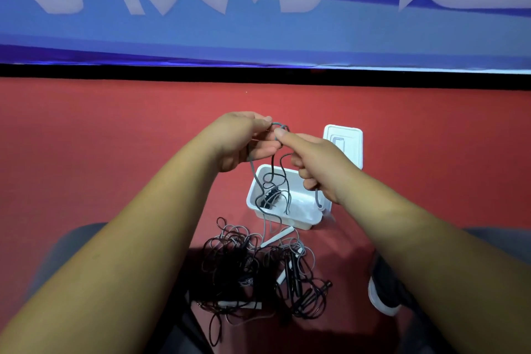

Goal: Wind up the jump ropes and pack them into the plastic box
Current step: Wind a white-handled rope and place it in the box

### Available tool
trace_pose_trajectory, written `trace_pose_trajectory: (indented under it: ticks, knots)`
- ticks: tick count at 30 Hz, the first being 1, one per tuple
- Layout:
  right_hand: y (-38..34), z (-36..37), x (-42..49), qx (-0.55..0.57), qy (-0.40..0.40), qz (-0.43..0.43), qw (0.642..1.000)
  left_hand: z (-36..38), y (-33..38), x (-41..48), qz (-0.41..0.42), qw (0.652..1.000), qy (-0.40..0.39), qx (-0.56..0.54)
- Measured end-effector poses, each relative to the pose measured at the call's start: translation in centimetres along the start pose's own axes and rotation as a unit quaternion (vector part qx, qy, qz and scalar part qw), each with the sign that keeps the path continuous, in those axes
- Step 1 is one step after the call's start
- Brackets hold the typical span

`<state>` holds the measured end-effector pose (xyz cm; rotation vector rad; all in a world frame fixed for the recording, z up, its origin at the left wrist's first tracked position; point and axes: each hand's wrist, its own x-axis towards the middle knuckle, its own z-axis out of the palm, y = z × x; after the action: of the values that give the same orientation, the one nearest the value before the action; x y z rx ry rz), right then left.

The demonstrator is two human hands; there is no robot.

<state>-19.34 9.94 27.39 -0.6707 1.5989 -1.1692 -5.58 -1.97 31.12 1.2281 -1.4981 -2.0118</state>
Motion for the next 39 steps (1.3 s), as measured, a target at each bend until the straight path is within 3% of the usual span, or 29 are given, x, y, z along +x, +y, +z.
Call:
trace_pose_trajectory:
  ticks: [4, 14, 17, 20, 22, 24, 25, 26, 28, 30, 35, 37, 39]
  knots:
    - [0.0, -0.4, 0.5, -0.027, 0.042, -0.013, 0.999, 0.0, 0.0, 0.1, 0.019, 0.996, 0.04, 0.074]
    - [-0.1, -0.1, 0.8, 0.081, 0.014, 0.04, 0.996, 0.5, -1.1, 0.0, 0.077, 0.978, -0.005, 0.195]
    - [0.1, -0.5, 1.5, 0.101, 0.052, 0.025, 0.993, 0.1, -1.3, 0.5, 0.121, 0.96, 0.036, 0.248]
    - [0.4, -1.3, 2.2, 0.109, 0.103, -0.007, 0.989, -1.4, -1.5, 1.6, 0.146, 0.907, 0.112, 0.379]
    - [0.3, -1.7, 2.5, 0.129, 0.112, -0.026, 0.985, -2.5, -1.6, 2.0, 0.123, 0.82, 0.139, 0.542]
    - [0.0, -2.0, 2.7, 0.161, 0.101, -0.044, 0.981, -3.1, -1.9, 2.3, 0.097, 0.758, 0.094, 0.638]
    - [-0.1, -2.1, 2.8, 0.164, 0.097, -0.055, 0.98, -3.2, -2.1, 2.3, 0.085, 0.757, 0.04, 0.647]
    - [-0.2, -2.2, 2.9, 0.161, 0.098, -0.067, 0.98, -3.3, -2.3, 2.1, 0.074, 0.77, -0.03, 0.633]
    - [-0.2, -2.3, 3.1, 0.167, 0.106, -0.083, 0.977, -3.3, -2.8, 1.7, 0.063, 0.833, -0.163, 0.525]
    - [-0.3, -2.7, 3.2, 0.198, 0.12, -0.085, 0.969, -3.2, -3.2, 1.4, 0.062, 0.887, -0.233, 0.394]
    - [-0.6, -3.4, 3.5, 0.314, 0.089, -0.057, 0.943, -1.2, -3.6, 1.7, 0.085, 0.974, -0.176, 0.111]
    - [-0.6, -3.4, 3.5, 0.327, 0.078, -0.05, 0.94, -0.2, -3.5, 1.8, 0.065, 0.983, -0.169, -0.016]
    - [-0.7, -3.3, 3.4, 0.329, 0.073, -0.048, 0.94, 0.8, -3.6, 1.7, 0.057, 0.981, -0.175, -0.067]
